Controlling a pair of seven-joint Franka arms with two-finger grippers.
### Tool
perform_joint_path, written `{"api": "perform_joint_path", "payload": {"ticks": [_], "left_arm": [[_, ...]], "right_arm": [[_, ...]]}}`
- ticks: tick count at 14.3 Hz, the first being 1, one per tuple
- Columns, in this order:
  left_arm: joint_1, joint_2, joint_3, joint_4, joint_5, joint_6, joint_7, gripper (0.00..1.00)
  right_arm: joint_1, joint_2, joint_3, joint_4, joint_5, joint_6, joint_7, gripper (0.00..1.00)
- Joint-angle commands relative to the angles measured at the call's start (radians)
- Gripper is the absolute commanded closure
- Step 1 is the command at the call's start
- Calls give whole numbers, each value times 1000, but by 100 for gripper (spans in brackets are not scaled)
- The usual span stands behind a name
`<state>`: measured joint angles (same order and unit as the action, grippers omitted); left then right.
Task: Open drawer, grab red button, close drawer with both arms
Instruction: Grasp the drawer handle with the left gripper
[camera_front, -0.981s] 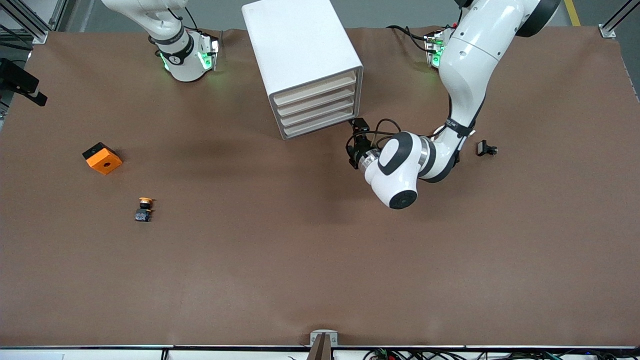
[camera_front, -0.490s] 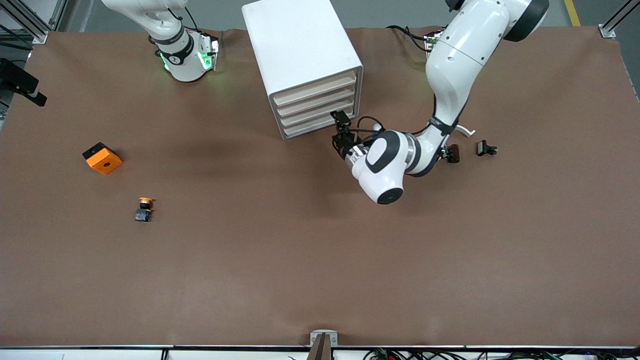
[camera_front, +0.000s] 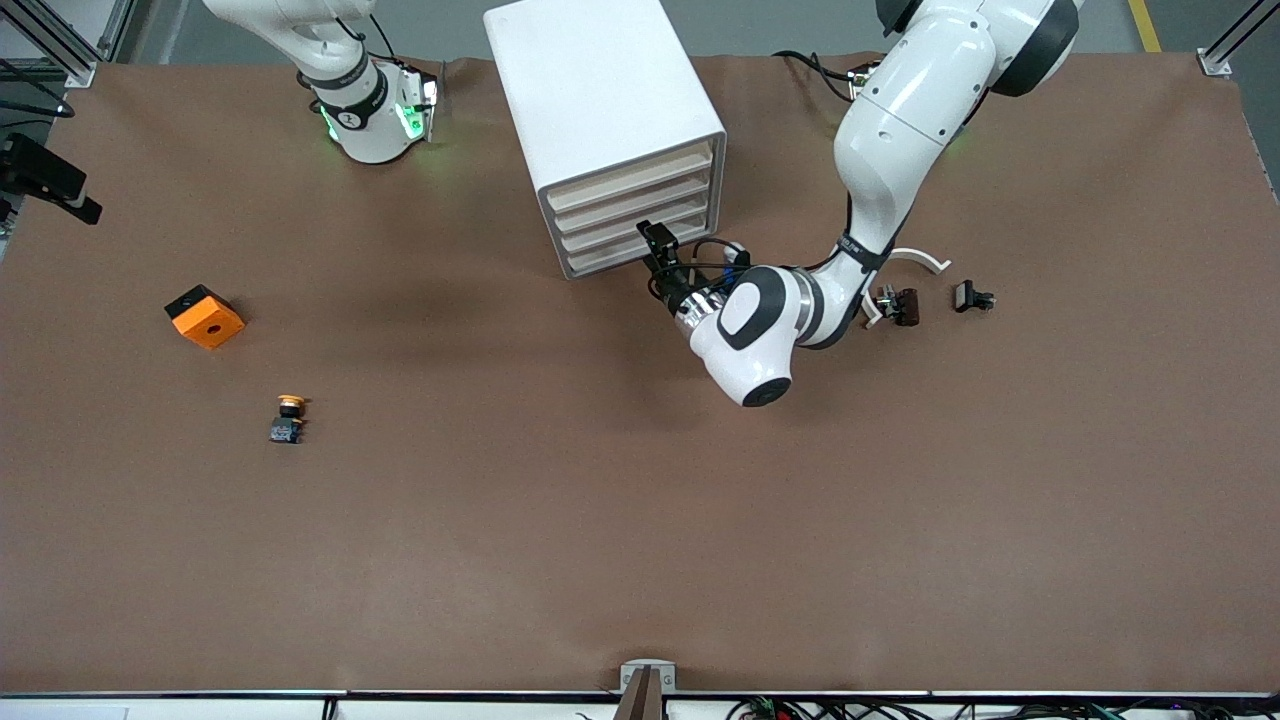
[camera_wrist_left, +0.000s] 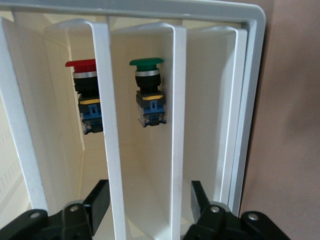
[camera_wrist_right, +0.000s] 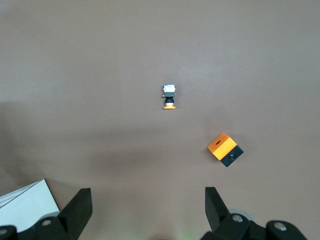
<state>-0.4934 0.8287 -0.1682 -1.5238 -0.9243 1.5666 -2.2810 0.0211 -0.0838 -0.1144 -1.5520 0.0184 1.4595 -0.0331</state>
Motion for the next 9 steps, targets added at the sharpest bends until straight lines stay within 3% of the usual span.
{"api": "perform_joint_path", "payload": {"ticks": [1,9], "left_arm": [[-14,7,4,20,-18,-14,-41,33],[-60,12,3,20,-34,-96,-133,41]], "right_arm": [[2,58,-2,35,15,1,1,0],[5,162,-1,52,3,4,-1,0]]}}
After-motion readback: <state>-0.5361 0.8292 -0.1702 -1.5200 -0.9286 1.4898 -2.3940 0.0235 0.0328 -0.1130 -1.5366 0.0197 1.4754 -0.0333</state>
